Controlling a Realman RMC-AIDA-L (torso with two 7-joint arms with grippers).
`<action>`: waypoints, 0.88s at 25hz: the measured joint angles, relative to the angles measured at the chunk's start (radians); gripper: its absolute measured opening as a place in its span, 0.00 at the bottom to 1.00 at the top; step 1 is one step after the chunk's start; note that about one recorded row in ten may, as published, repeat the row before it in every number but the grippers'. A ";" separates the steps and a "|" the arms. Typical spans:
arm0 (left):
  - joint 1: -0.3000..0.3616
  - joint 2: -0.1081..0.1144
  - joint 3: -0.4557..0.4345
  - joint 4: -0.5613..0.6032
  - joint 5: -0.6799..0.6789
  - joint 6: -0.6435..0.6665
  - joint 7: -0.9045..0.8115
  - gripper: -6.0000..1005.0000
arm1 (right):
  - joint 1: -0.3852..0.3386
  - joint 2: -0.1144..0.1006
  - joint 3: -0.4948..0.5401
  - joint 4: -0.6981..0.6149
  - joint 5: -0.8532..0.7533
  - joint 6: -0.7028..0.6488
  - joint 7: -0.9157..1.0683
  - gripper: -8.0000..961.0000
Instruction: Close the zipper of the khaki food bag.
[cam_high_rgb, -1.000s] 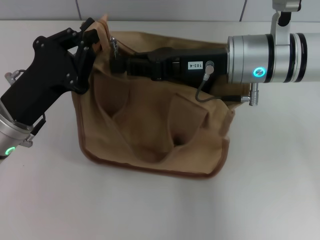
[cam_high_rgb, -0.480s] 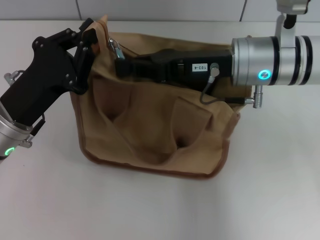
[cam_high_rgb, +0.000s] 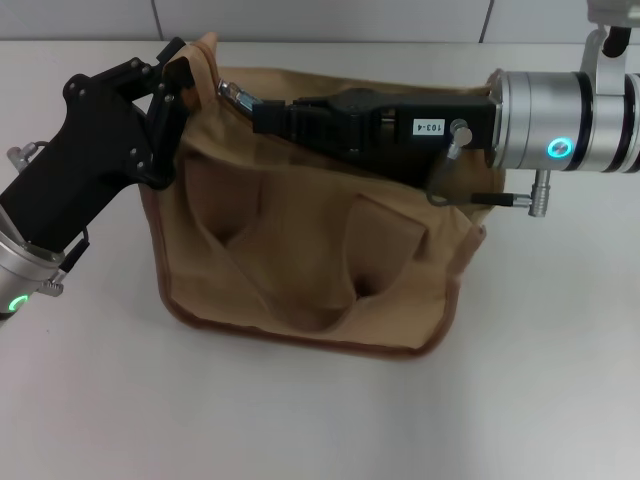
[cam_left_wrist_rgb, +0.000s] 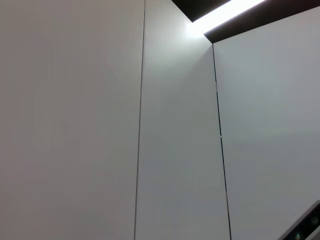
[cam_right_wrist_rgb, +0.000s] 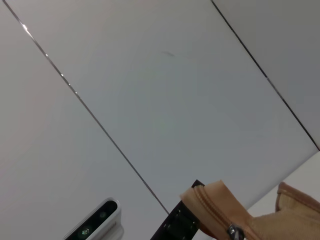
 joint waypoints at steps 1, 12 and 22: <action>0.000 0.000 0.000 0.000 0.000 0.000 0.000 0.03 | -0.001 0.000 0.000 0.000 0.000 -0.002 0.000 0.02; 0.000 0.000 0.000 -0.001 0.000 0.003 0.000 0.03 | -0.018 -0.006 0.008 0.000 -0.006 -0.045 0.006 0.02; 0.002 0.000 -0.002 -0.001 -0.001 -0.004 0.002 0.03 | -0.068 -0.017 0.051 0.000 -0.011 -0.051 0.007 0.02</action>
